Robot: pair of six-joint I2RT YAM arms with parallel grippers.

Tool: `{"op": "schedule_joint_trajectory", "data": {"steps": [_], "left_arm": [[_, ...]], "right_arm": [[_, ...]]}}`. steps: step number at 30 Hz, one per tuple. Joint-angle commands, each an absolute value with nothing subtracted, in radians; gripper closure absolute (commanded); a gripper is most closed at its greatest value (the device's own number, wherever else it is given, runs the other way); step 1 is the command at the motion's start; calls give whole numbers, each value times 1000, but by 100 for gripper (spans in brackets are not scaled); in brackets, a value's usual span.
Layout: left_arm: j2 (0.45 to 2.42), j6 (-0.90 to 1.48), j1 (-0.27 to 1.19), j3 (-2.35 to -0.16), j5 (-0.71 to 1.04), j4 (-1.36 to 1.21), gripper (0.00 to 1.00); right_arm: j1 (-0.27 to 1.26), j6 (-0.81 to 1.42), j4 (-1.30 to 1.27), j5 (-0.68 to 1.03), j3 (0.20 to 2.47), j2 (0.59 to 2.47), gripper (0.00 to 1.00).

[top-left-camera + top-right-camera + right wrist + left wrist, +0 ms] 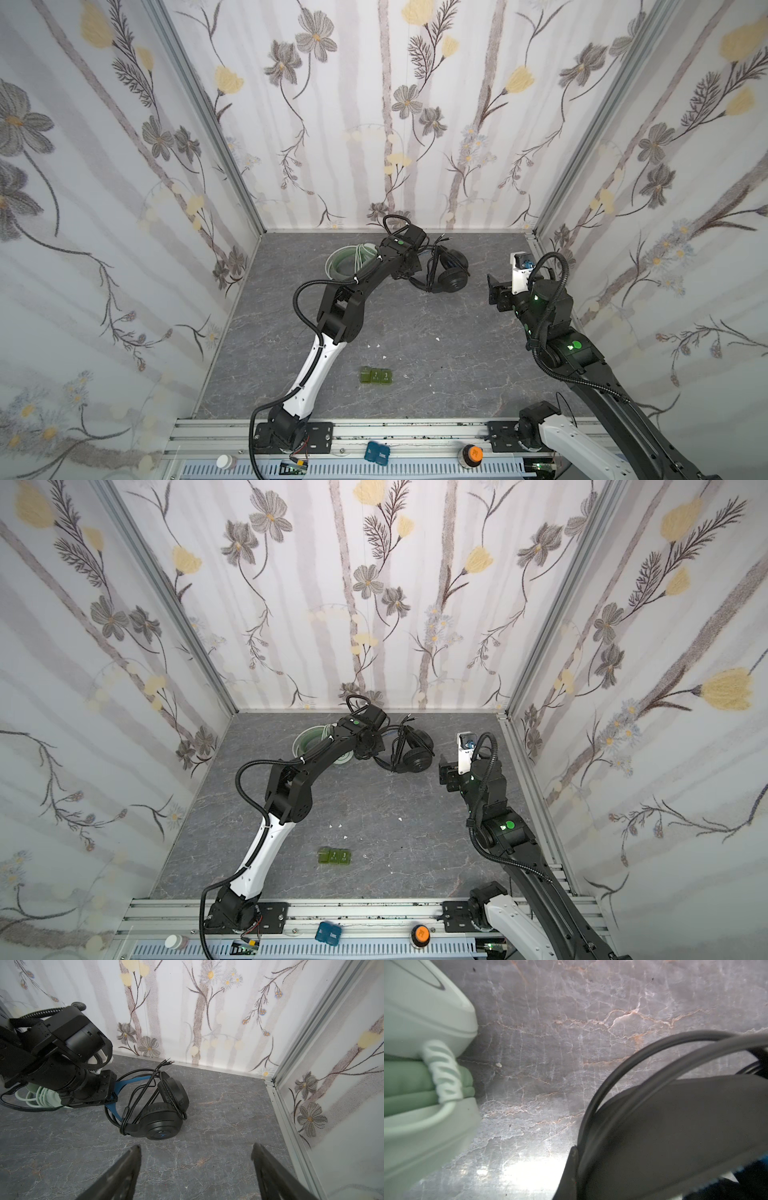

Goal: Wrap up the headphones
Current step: 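Set the wrapped black headset on the table with the left gripper while the right withdraws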

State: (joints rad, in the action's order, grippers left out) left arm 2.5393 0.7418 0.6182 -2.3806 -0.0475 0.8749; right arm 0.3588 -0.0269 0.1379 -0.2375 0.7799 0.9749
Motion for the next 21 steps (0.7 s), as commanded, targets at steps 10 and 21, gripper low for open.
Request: {"op": "schedule_joint_trajectory", "data": {"steps": [10,21], "left_arm": [[2547,816,618,-2374,-33,878,77],[2471,783,636,-2324,-66,865,24]], "right_arm": [[359,-26,83,-230,769,970,16],[359,-49,70,-254,779,959,16]]}}
